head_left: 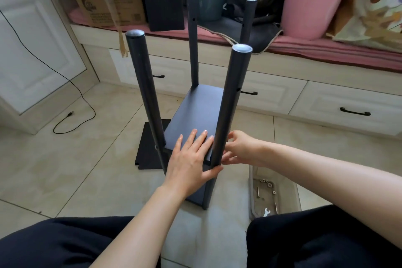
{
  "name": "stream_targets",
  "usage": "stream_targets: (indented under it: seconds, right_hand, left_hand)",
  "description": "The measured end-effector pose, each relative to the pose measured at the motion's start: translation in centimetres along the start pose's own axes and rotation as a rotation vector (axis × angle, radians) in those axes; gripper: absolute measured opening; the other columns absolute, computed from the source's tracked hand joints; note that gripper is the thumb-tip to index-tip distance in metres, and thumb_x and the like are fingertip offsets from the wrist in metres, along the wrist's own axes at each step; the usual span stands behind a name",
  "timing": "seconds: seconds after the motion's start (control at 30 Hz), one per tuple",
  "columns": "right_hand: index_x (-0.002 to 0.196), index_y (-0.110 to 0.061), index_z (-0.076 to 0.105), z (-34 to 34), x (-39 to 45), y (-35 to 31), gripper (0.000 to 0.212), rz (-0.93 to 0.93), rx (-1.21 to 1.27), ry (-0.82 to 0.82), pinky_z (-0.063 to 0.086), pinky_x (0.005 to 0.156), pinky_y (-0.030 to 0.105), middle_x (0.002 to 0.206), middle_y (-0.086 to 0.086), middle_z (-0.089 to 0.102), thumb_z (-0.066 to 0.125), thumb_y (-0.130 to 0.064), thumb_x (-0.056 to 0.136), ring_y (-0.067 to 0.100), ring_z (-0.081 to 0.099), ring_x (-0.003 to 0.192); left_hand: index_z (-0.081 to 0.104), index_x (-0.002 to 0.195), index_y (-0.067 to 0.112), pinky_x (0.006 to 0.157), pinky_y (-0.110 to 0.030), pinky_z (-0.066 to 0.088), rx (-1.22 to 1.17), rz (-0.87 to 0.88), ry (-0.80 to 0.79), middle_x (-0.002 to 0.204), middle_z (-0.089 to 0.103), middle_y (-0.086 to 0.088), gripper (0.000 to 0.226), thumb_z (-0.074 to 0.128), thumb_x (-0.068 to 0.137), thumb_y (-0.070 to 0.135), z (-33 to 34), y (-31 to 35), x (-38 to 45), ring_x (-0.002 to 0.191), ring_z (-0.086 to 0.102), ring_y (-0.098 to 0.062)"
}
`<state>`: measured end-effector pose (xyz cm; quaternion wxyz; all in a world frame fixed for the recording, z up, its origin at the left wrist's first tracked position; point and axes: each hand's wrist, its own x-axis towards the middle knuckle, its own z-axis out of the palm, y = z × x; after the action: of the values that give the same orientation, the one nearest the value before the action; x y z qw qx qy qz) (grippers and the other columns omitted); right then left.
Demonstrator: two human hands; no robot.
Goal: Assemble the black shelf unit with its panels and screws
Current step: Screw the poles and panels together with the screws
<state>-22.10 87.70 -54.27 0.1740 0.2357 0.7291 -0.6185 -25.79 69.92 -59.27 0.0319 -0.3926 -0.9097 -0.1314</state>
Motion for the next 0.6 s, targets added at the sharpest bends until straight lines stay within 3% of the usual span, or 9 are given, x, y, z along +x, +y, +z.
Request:
stream_targets:
  seconds: [0.07,0.2,0.3,0.37,0.6]
  right_hand:
    - [0.122,0.010,0.056,-0.1,0.2,0.0,0.040,0.018,0.022,-0.029,0.056,0.094,0.044,0.097,0.023,0.070,0.061,-0.022,0.098,0.030,0.066,0.085]
    - [0.122,0.011,0.057,-0.8,0.1,0.0,0.044,0.049,0.046,-0.059,0.058,0.091,0.036,0.110,0.025,0.071,0.062,-0.025,0.097,0.028,0.072,0.090]
    - [0.126,0.006,0.057,-1.8,-0.3,0.3,0.036,0.083,0.072,-0.089,0.054,0.097,0.040,0.114,0.022,0.070,0.060,-0.017,0.099,0.030,0.071,0.101]
    - [0.129,0.003,0.054,-3.1,-0.5,0.4,0.034,0.114,0.077,-0.093,0.055,0.094,0.039,0.120,0.023,0.067,0.059,-0.013,0.099,0.032,0.069,0.107]
    - [0.122,-0.005,0.061,-8.8,-1.1,2.5,0.028,0.123,0.081,-0.121,0.059,0.083,0.037,0.106,0.015,0.074,0.061,-0.020,0.098,0.031,0.072,0.101]
  left_hand:
    - [0.014,0.161,0.032,0.124,-0.040,-0.003,0.061,0.009,-0.003,0.168,0.009,0.010,0.085,0.021,0.089,0.077,0.2,-0.2,-0.1,0.156,0.000,-0.016]
    - [0.015,0.161,0.032,0.124,-0.038,-0.001,0.086,0.012,0.002,0.168,0.009,0.010,0.087,0.009,0.087,0.079,0.3,-0.3,-0.3,0.156,0.001,-0.016]
    - [0.025,0.159,0.030,0.124,-0.039,0.005,0.075,0.007,0.014,0.166,0.017,0.008,0.089,0.008,0.086,0.079,0.2,-0.2,-0.3,0.155,0.008,-0.017]
    - [0.032,0.157,0.028,0.124,-0.040,0.009,0.066,0.000,0.028,0.165,0.023,0.007,0.089,0.010,0.087,0.078,0.1,0.1,-0.3,0.155,0.014,-0.018]
    - [0.042,0.152,0.025,0.123,-0.043,0.015,0.099,-0.026,0.050,0.160,0.035,0.004,0.084,0.018,0.090,0.075,0.2,0.7,0.0,0.153,0.022,-0.020]
